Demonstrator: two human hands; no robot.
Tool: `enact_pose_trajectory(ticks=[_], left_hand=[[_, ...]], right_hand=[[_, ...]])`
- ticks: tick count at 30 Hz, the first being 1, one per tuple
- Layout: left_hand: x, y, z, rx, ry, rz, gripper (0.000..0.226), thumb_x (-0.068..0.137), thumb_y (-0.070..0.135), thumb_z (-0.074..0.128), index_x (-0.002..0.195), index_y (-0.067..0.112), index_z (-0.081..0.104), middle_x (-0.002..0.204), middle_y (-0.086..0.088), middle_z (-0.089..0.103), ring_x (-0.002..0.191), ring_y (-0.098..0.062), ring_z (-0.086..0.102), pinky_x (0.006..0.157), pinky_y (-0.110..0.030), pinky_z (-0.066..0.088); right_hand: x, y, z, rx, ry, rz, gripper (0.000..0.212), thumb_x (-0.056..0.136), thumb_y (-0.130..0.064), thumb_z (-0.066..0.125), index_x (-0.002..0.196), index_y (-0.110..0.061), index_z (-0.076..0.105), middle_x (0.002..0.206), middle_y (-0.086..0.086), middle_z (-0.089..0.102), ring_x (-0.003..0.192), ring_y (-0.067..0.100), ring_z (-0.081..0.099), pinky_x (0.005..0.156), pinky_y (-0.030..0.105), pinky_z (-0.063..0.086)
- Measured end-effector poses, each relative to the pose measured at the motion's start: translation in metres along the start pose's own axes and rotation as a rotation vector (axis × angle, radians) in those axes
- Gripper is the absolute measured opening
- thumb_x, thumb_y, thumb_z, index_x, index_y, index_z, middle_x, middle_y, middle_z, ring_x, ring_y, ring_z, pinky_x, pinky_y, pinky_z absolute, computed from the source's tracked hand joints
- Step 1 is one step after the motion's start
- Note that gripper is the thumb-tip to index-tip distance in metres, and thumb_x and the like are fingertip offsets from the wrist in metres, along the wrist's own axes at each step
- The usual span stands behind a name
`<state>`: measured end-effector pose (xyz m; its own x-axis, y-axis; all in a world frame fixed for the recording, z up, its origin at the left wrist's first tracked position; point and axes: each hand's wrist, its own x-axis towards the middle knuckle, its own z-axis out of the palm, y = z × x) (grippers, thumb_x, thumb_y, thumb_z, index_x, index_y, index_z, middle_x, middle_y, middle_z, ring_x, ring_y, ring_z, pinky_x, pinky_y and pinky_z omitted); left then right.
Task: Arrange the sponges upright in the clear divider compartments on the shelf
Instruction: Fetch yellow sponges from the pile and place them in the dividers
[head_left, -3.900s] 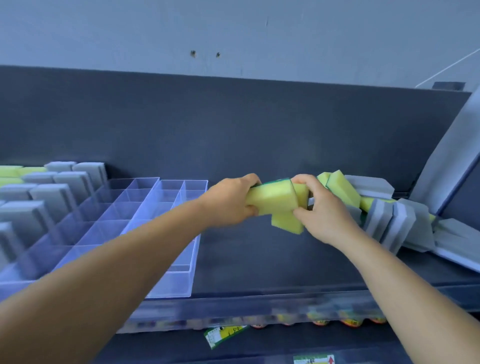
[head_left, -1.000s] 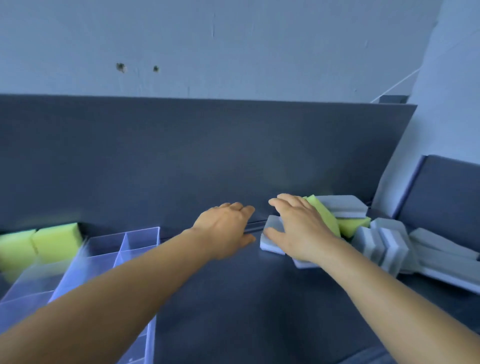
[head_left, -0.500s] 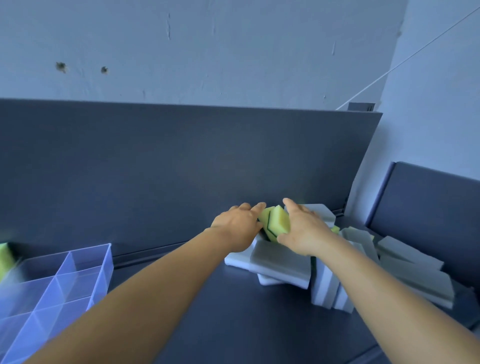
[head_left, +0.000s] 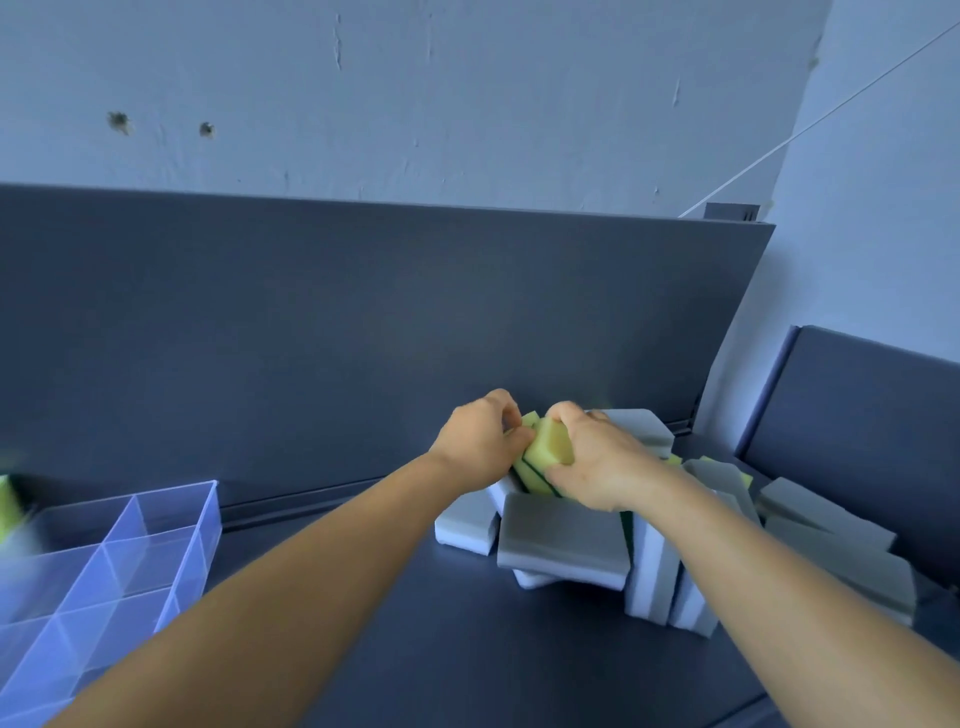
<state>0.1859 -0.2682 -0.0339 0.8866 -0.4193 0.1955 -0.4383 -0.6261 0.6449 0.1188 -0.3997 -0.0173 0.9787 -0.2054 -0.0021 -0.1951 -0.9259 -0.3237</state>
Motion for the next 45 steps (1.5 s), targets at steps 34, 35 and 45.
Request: enact_pose_trajectory(ticks=[34, 35, 45], left_hand=[[-0.244, -0.151, -0.278, 0.363, 0.365, -0.323, 0.031, 0.086, 0.020, 0.061, 0.118, 0.022, 0.061, 0.108, 0.004, 0.065, 0.081, -0.016, 0.055, 0.061, -0.022, 0.041], [-0.250, -0.158, -0.285, 0.373, 0.368, -0.338, 0.032, 0.086, 0.020, 0.061, 0.118, 0.022, 0.061, 0.108, 0.005, 0.065, 0.076, -0.014, 0.053, 0.059, -0.021, 0.038], [-0.273, -0.213, -0.316, 0.426, 0.273, -0.398, 0.032, 0.084, 0.012, 0.060, 0.115, 0.020, 0.062, 0.110, 0.003, 0.065, 0.089, -0.015, 0.053, 0.059, -0.019, 0.038]], right_hand=[[-0.078, -0.297, 0.072, 0.478, 0.046, -0.621, 0.024, 0.083, -0.033, 0.069, 0.101, -0.025, 0.055, 0.098, -0.003, 0.064, 0.082, 0.017, 0.057, 0.062, 0.021, 0.042], [-0.080, -0.305, 0.075, 0.483, 0.052, -0.618, 0.023, 0.083, -0.033, 0.068, 0.101, -0.025, 0.055, 0.097, -0.003, 0.064, 0.080, 0.016, 0.057, 0.062, 0.022, 0.043], [-0.081, -0.364, 0.112, 0.469, 0.040, -0.606, 0.022, 0.084, -0.026, 0.065, 0.105, -0.028, 0.059, 0.097, -0.005, 0.066, 0.075, 0.016, 0.058, 0.063, 0.027, 0.046]])
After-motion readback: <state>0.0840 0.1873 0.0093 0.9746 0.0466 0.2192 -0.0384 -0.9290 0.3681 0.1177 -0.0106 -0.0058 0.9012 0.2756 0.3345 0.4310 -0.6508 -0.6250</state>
